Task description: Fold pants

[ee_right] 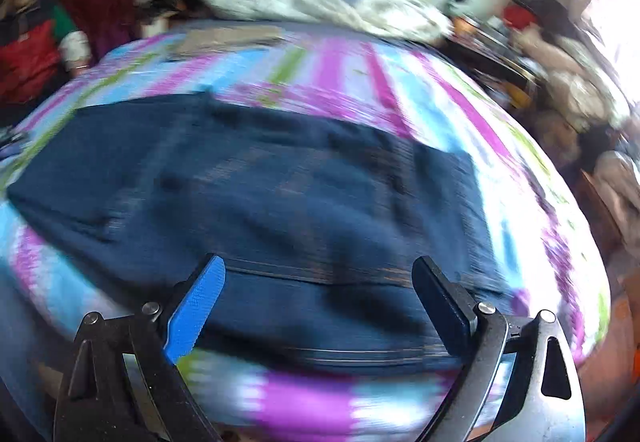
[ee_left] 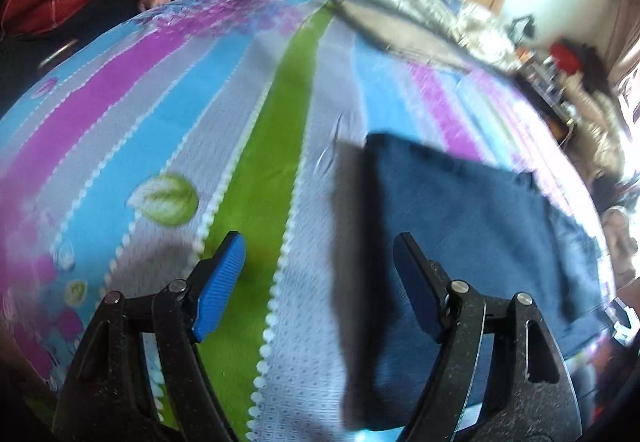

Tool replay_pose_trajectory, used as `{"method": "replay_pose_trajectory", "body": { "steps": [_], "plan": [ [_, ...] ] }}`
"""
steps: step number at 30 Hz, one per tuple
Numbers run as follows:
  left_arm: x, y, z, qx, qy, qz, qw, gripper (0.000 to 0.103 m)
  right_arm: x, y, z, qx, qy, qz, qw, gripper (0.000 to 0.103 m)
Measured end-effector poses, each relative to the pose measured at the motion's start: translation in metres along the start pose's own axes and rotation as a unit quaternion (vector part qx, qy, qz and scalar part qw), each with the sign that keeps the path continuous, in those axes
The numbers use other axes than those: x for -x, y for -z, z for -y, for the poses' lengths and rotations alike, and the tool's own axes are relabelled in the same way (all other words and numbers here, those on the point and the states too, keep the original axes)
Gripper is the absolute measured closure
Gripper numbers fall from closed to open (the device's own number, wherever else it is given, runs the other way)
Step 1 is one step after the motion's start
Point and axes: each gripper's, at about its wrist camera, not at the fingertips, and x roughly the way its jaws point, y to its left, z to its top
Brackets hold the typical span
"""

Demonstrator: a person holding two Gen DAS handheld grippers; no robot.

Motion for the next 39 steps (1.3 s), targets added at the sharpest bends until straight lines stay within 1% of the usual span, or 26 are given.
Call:
{"method": "replay_pose_trajectory", "body": {
  "steps": [1, 2, 3, 4, 5, 6, 7, 9, 10, 12, 14, 15, 17, 21, 23, 26, 27, 28, 29, 31, 32, 34, 37, 38, 39],
  "plan": [
    [0.0, -0.003, 0.0, 0.005, 0.013, -0.006, 0.9999, 0.027, 0.004, -0.003, -0.021, 0.021, -0.022, 0.008, 0.999, 0.008],
    [-0.002, -0.007, -0.002, 0.012, 0.03, -0.015, 0.9994, 0.027, 0.007, -0.005, -0.047, 0.053, -0.042, 0.019, 0.998, 0.009],
    [-0.005, -0.009, -0.004, 0.019, 0.046, -0.026, 0.9984, 0.027, 0.01, -0.007, -0.079, 0.093, -0.059, 0.031, 0.993, 0.013],
    [-0.011, -0.011, -0.005, 0.023, 0.063, -0.041, 0.9969, 0.027, 0.009, -0.009, -0.111, 0.131, -0.075, 0.039, 0.988, 0.017],
    [-0.018, -0.012, -0.006, 0.023, 0.074, -0.055, 0.9955, 0.027, 0.009, -0.009, -0.129, 0.154, -0.086, 0.043, 0.983, 0.02],
    [-0.025, -0.012, -0.005, 0.017, 0.087, -0.07, 0.9936, 0.029, 0.009, -0.01, -0.159, 0.192, -0.1, 0.052, 0.975, 0.026],
    [-0.03, -0.012, -0.004, 0.011, 0.095, -0.081, 0.9921, 0.034, 0.009, -0.01, -0.179, 0.217, -0.106, 0.061, 0.969, 0.026],
    [-0.041, -0.013, -0.001, 0.002, 0.111, -0.101, 0.9887, 0.036, 0.01, -0.012, -0.217, 0.255, -0.121, 0.081, 0.956, 0.026],
    [-0.046, -0.014, 0.001, -0.001, 0.124, -0.106, 0.9866, 0.039, 0.009, -0.014, -0.23, 0.262, -0.133, 0.083, 0.952, 0.026],
    [-0.05, -0.019, 0.005, -0.008, 0.139, -0.113, 0.9838, 0.043, 0.005, -0.017, -0.244, 0.269, -0.145, 0.083, 0.949, 0.026],
    [-0.056, -0.021, 0.011, -0.013, 0.167, -0.125, 0.978, 0.047, 0.0, -0.02, -0.253, 0.277, -0.149, 0.08, 0.946, 0.026],
    [-0.061, -0.022, 0.016, -0.023, 0.169, -0.133, 0.9763, 0.048, -0.005, -0.021, -0.258, 0.282, -0.149, 0.078, 0.944, 0.026],
    [-0.069, -0.026, 0.02, -0.039, 0.164, -0.137, 0.9761, 0.048, -0.012, -0.023, -0.26, 0.29, -0.149, 0.074, 0.942, 0.026],
    [-0.085, -0.045, 0.016, -0.027, 0.181, -0.14, 0.9732, 0.048, -0.018, -0.021, -0.266, 0.291, -0.148, 0.071, 0.943, 0.026],
    [-0.093, -0.052, 0.017, -0.031, 0.184, -0.144, 0.9717, 0.048, -0.02, -0.022, -0.266, 0.29, -0.148, 0.071, 0.943, 0.026],
    [-0.095, -0.057, 0.017, -0.049, 0.188, -0.147, 0.9699, 0.049, -0.021, -0.021, -0.284, 0.307, -0.149, 0.078, 0.937, 0.03],
    [-0.093, -0.058, 0.015, -0.054, 0.188, -0.147, 0.9695, 0.055, -0.021, -0.021, -0.289, 0.314, -0.148, 0.081, 0.934, 0.037],
    [-0.093, -0.058, 0.013, -0.058, 0.185, -0.147, 0.97, 0.065, -0.023, -0.02, -0.295, 0.322, -0.15, 0.081, 0.931, 0.042],
    [-0.093, -0.057, 0.011, -0.059, 0.184, -0.147, 0.9701, 0.066, -0.023, -0.018, -0.302, 0.33, -0.155, 0.078, 0.928, 0.042],
    [-0.092, -0.057, 0.005, -0.047, 0.194, -0.146, 0.9688, 0.069, -0.021, -0.012, -0.312, 0.347, -0.154, 0.086, 0.921, 0.042],
    [-0.091, -0.057, 0.002, -0.044, 0.198, -0.145, 0.9683, 0.069, -0.02, -0.005, -0.318, 0.361, -0.15, 0.09, 0.916, 0.042],
    [-0.092, -0.057, 0.001, -0.043, 0.201, -0.142, 0.9683, 0.068, -0.022, 0.003, -0.325, 0.382, -0.134, 0.094, 0.909, 0.042],
    [-0.093, -0.057, -0.001, -0.039, 0.205, -0.139, 0.968, 0.068, -0.033, 0.005, -0.334, 0.397, -0.091, 0.105, 0.907, 0.042],
    [-0.093, -0.056, -0.002, -0.038, 0.207, -0.139, 0.9677, 0.069, -0.035, 0.005, -0.338, 0.406, -0.072, 0.115, 0.904, 0.042],
    [-0.093, -0.057, 0.0, -0.037, 0.209, -0.139, 0.9672, 0.069, -0.038, 0.006, -0.345, 0.421, -0.051, 0.125, 0.897, 0.042]
  ]
}}
